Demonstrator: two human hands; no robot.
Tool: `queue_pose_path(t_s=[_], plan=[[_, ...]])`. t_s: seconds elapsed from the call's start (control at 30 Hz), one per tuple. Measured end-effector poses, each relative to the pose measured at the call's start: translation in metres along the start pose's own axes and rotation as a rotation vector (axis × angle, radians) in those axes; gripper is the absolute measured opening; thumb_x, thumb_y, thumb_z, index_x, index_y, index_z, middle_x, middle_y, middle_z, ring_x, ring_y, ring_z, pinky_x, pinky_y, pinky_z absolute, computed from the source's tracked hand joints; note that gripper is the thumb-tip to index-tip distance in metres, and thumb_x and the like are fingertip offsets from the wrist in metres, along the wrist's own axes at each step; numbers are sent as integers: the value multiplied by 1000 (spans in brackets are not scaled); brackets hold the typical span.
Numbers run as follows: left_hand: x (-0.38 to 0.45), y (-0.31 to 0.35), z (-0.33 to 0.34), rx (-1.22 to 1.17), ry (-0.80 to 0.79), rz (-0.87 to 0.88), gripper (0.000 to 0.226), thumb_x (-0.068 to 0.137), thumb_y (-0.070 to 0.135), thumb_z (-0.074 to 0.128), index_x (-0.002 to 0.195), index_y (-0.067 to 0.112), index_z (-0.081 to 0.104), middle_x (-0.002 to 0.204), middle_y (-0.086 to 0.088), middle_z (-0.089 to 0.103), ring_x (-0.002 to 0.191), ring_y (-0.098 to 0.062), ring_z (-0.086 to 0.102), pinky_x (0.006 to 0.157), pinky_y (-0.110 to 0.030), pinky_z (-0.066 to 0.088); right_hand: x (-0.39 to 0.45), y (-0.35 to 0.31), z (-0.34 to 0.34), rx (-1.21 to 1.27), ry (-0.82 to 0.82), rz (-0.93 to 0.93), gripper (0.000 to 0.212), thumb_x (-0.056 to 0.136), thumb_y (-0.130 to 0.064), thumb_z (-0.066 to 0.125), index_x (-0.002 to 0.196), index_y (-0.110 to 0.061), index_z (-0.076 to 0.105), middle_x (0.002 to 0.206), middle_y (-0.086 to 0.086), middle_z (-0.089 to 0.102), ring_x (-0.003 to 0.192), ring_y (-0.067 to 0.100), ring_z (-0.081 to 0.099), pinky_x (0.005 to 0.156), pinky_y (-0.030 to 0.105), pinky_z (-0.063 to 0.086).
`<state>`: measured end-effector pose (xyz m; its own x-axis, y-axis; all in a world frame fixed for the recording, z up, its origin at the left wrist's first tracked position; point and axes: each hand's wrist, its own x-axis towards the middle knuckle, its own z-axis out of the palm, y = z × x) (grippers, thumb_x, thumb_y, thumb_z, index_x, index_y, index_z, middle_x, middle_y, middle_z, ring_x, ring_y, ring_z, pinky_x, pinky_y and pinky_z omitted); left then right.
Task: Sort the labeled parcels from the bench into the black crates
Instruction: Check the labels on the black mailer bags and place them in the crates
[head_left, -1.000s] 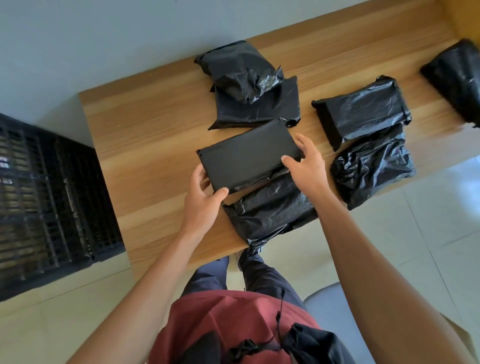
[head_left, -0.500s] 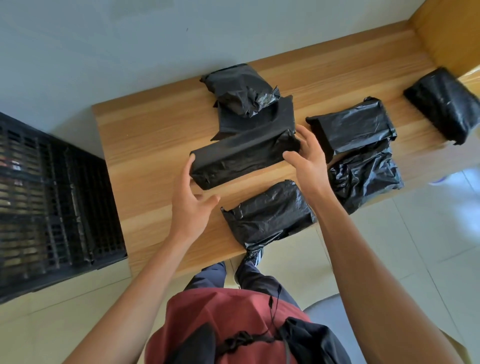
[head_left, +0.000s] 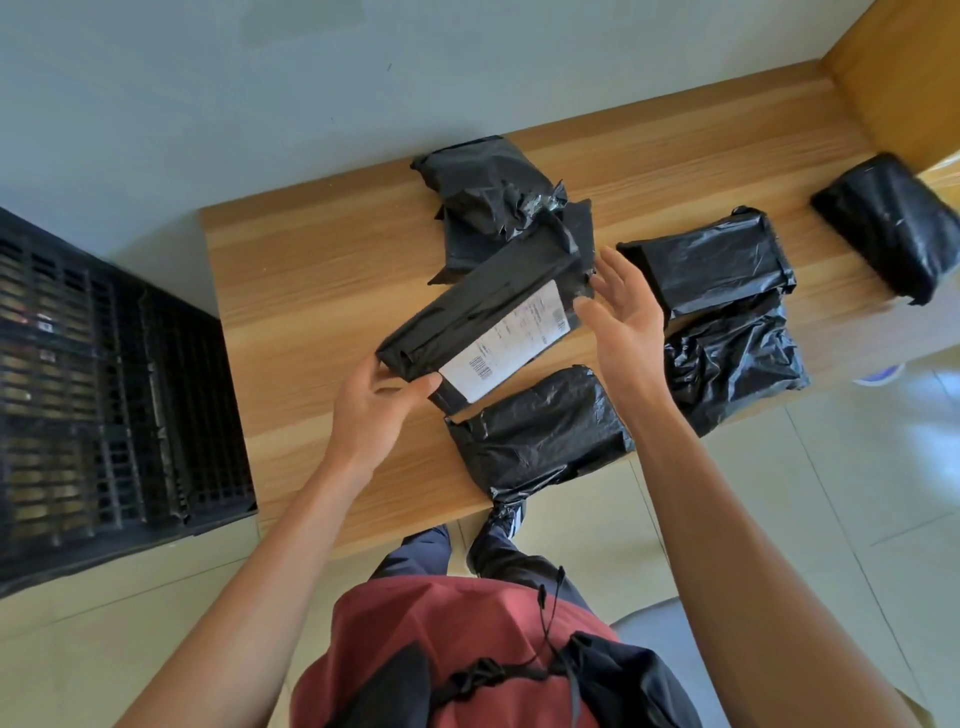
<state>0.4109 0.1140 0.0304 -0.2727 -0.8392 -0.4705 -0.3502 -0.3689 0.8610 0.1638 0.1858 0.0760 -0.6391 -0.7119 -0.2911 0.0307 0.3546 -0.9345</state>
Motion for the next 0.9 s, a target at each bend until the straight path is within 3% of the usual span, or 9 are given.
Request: queue_pose_path(t_s=[0.1, 0.2, 0.37, 0.47, 0.53, 0.67, 0.73, 0.83, 0.9], plan=[[-1, -1, 3, -177, -64, -111, 33, 93, 20, 77, 122, 31, 65, 113, 0, 77, 99, -21, 76, 101, -52, 56, 0, 6, 3, -15, 29, 10, 66, 94, -18, 69, 155, -29, 46, 155, -11, 52, 145, 4, 44, 119, 35, 41], [-5, -1, 6, -188, -112, -129, 37, 94, 26, 74, 129, 30, 64, 112, 2, 78, 99, -23, 77, 100, -56, 55, -1, 11, 6, -51, 48, 41, 72, 95, -28, 71, 159, -33, 36, 165, -7, 38, 152, 8, 33, 118, 32, 36], [-6, 2, 7, -208, -168, -171, 35, 96, 38, 68, 130, 31, 65, 115, 3, 77, 99, -27, 77, 102, -61, 51, -2, 15, 4, -13, 29, 83, 87, 89, -45, 74, 162, -34, 28, 161, -8, 43, 145, 8, 45, 120, 48, 41], [-7, 3, 7, -254, -175, -206, 41, 89, 48, 68, 125, 31, 66, 113, -2, 78, 102, -30, 76, 103, -62, 51, -3, 12, 3, 137, 19, 114, 87, 97, -30, 73, 166, -32, 18, 169, -2, 30, 115, -12, 62, 109, 46, 53], [-8, 5, 11, -306, -179, -237, 42, 86, 50, 69, 122, 28, 68, 112, -8, 78, 105, -34, 74, 104, -64, 50, -5, 13, 7, 174, -13, 122, 83, 99, -26, 72, 165, -29, 22, 168, 1, 33, 101, -22, 62, 103, 45, 57], [-12, 10, 21, -334, -213, -262, 42, 91, 49, 66, 125, 25, 67, 115, -12, 77, 107, -35, 72, 103, -60, 51, -13, 16, 22, 252, -140, 108, 70, 95, -27, 74, 157, -29, 42, 154, 0, 54, 133, 11, 60, 99, 53, 58], [-13, 12, 26, -331, -233, -258, 40, 94, 48, 64, 127, 24, 66, 116, -13, 76, 105, -33, 72, 101, -56, 53, -16, 17, 28, 249, -161, 52, 55, 99, -18, 70, 150, -22, 50, 143, 0, 64, 131, 19, 62, 101, 50, 57], [-16, 15, 29, -337, -240, -259, 41, 96, 47, 63, 128, 22, 66, 116, -14, 76, 106, -34, 72, 97, -54, 53, -16, 20, 29, 279, -111, 39, 50, 99, -7, 69, 146, -17, 54, 136, 1, 69, 124, 18, 67, 96, 41, 59], [-18, 16, 30, -315, -248, -257, 44, 95, 48, 62, 130, 21, 65, 117, -15, 75, 110, -36, 72, 97, -55, 54, -17, 21, 28, 324, -98, 58, 47, 98, -4, 68, 142, -18, 57, 134, 2, 70, 123, 19, 68, 96, 43, 59]])
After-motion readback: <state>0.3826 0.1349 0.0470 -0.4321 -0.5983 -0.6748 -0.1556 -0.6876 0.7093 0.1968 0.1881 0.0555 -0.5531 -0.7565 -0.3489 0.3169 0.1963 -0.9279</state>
